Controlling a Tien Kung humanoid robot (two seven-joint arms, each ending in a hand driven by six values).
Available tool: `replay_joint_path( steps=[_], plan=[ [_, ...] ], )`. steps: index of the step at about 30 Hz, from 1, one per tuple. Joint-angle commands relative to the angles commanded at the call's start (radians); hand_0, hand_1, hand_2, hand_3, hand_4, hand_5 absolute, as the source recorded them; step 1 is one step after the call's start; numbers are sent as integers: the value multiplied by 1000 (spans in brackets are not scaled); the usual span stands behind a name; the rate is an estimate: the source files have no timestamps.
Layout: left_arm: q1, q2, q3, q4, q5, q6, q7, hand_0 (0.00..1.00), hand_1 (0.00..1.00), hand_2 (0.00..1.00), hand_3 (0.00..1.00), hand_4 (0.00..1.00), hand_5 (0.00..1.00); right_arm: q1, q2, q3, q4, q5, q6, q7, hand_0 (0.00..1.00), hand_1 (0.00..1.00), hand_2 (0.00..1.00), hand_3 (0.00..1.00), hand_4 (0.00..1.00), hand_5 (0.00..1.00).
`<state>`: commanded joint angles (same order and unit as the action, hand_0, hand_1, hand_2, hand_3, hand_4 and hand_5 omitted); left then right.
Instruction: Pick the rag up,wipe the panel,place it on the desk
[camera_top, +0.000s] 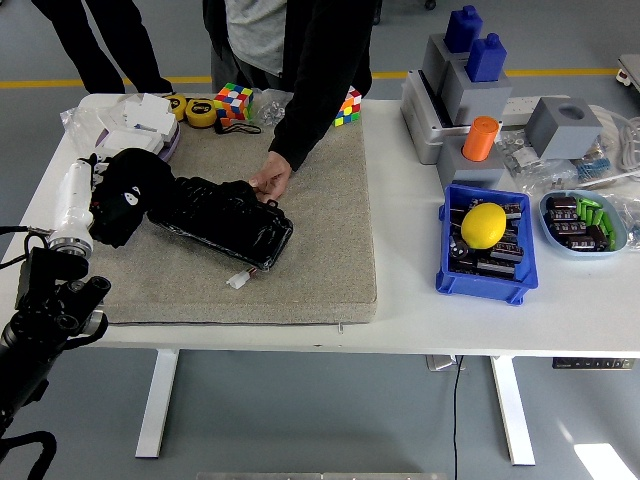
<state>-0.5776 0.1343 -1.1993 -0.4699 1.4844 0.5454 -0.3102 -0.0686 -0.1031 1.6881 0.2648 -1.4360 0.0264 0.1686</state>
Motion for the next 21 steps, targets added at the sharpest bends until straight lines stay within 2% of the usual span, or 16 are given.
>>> replay_joint_path(
  steps=[8,12,13,18,19,21],
  plan=[
    [24,17,-82,30,7,13,-22,236,309,384,570,665,2,1,-1,-6,2,2,1,0,541,562,492,522,896,361],
    [43,25,-86,44,8,-1,-15,236,309,384,570,665,2,1,0,-6,2,3,1,0,541,562,492,522,896,361],
    [47,26,-87,45,9,-9,-10,354,445,505,564,748,2,0,0,-5,2,2,1,0,545,562,492,521,895,363],
    [65,29,-87,38,21,-71,13,354,445,505,564,748,2,0,0,-7,2,4,1,1,545,562,492,521,895,363],
    [68,29,-86,34,22,-78,15,521,595,579,585,877,124,0,-1,-10,3,4,1,1,543,562,492,522,896,362],
    [72,28,-86,31,33,-82,20,521,595,579,585,877,124,1,-1,-11,3,5,2,1,543,562,492,522,896,362]
  ],
)
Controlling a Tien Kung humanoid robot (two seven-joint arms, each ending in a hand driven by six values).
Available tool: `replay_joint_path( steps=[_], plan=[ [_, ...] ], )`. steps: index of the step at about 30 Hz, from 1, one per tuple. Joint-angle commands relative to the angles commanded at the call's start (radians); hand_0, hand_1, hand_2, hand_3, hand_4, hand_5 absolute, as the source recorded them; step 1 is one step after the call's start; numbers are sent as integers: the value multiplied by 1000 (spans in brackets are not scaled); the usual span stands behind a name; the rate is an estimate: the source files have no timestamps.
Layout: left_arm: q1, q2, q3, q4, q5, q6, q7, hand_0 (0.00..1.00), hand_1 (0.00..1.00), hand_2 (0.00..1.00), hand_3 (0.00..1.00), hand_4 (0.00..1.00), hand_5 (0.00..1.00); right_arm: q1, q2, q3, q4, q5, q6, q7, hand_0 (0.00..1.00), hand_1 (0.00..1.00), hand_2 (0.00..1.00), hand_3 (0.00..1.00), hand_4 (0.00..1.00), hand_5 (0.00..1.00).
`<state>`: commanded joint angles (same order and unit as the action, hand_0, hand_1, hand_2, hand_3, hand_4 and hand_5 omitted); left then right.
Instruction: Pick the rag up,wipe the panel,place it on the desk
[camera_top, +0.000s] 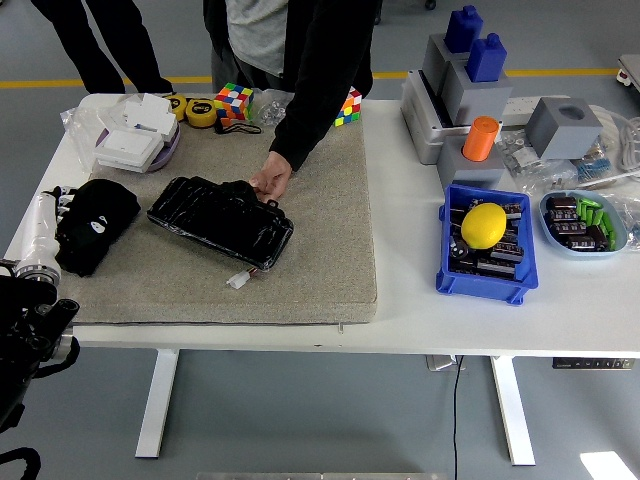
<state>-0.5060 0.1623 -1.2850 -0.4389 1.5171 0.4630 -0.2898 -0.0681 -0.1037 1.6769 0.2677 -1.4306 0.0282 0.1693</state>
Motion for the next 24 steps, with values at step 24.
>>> replay_joint_path(
  steps=[24],
  plan=[
    [198,15,-77,-449,-223,-44,-77,668,807,855,863,998,347,-2,1,3,-1,-6,3,0,543,563,492,522,896,362]
  ],
)
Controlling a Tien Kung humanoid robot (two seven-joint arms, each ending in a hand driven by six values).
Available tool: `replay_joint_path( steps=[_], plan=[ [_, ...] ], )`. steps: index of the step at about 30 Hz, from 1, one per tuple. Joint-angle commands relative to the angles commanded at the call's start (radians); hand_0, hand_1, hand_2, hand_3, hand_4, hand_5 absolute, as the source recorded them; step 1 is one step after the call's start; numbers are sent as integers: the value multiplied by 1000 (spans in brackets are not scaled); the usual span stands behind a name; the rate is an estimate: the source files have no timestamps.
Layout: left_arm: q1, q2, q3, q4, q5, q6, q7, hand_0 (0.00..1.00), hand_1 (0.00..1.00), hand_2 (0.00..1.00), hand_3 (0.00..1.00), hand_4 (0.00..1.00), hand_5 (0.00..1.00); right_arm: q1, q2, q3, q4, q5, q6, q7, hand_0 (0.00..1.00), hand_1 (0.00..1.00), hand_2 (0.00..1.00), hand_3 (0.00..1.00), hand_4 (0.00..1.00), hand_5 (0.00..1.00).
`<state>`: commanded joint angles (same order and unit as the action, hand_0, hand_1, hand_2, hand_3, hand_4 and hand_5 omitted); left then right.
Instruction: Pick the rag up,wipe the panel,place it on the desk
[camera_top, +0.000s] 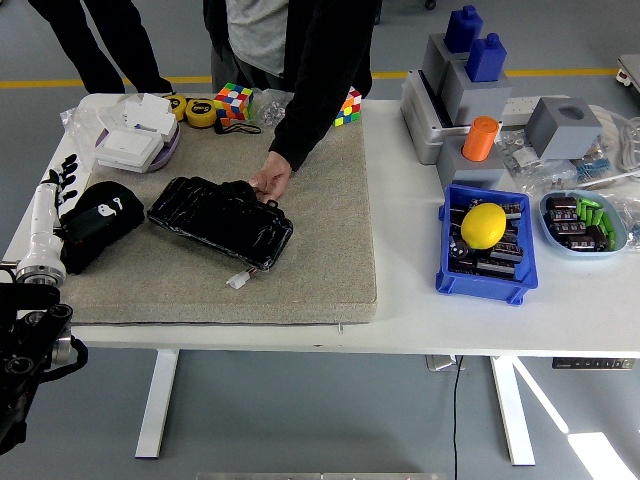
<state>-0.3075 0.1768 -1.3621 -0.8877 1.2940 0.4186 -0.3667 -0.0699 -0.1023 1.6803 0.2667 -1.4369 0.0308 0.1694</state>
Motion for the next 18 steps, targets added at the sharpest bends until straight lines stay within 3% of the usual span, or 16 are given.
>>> replay_joint_path(
  steps=[3,4,6,13,18],
  plan=[
    [30,-19,-56,-77,-67,15,-56,668,807,855,863,998,347,2,1,1,-1,0,-1,0,543,563,492,522,896,362],
    [40,-26,-76,-96,-88,18,-71,581,723,747,782,928,288,2,1,1,-1,0,-1,0,543,562,492,522,897,362],
    [56,-39,-113,-127,-131,17,-89,581,723,747,782,928,288,3,1,4,-2,-2,-1,0,543,562,492,522,897,362],
    [103,-62,-206,-183,-263,-4,-107,566,697,727,763,892,263,4,3,31,-16,-27,-3,-2,544,562,492,522,898,362],
    [122,-63,-238,-205,-282,-12,-104,562,681,718,759,884,262,7,3,58,-28,-51,-5,-1,543,562,492,522,898,363]
  ],
)
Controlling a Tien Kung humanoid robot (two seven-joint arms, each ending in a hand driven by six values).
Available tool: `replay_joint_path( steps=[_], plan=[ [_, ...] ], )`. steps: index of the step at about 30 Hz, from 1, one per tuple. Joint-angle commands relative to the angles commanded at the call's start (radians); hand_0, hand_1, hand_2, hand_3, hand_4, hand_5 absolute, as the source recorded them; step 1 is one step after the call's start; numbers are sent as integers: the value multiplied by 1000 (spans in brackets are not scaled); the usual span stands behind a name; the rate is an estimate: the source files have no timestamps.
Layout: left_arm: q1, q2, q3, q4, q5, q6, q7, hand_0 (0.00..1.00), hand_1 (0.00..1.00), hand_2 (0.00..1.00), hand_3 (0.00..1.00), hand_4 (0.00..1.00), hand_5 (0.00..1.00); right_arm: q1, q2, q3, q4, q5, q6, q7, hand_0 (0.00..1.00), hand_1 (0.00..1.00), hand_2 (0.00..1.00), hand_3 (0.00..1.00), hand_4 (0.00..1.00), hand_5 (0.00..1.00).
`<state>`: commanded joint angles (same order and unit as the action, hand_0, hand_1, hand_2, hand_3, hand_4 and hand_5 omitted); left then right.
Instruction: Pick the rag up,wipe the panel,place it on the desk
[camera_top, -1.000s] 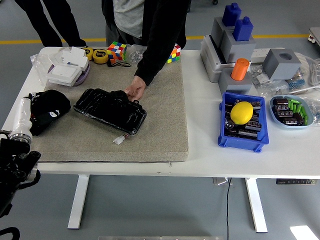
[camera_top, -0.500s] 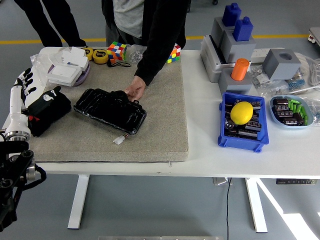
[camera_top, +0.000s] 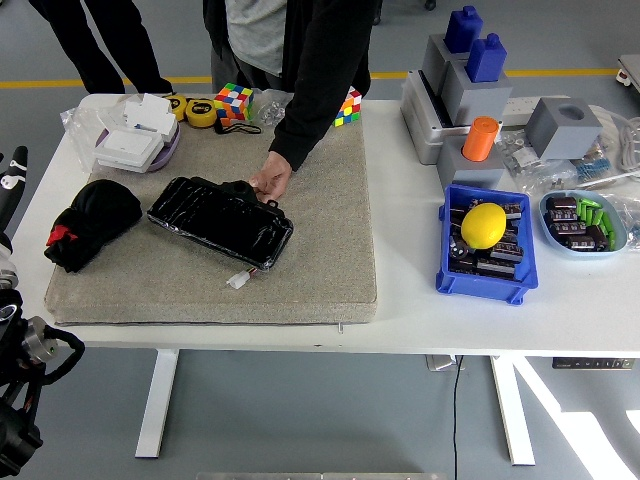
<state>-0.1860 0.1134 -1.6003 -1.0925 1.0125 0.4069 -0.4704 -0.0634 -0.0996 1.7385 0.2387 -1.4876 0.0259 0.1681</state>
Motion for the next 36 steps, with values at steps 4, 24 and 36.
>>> replay_joint_path(
  steps=[4,24,36],
  plan=[
    [7,0,-14,-10,-5,-6,8,557,678,714,756,880,265,4,-1,8,-3,-4,-2,1,545,563,492,522,898,363],
    [24,-3,-31,-14,-11,-21,33,544,662,708,757,874,269,22,-4,56,-30,-60,-3,2,543,564,492,522,897,364],
    [27,0,-33,-25,-8,-24,43,539,651,706,757,874,273,25,-9,41,-31,-60,-2,1,544,564,492,523,896,365]
  ],
)
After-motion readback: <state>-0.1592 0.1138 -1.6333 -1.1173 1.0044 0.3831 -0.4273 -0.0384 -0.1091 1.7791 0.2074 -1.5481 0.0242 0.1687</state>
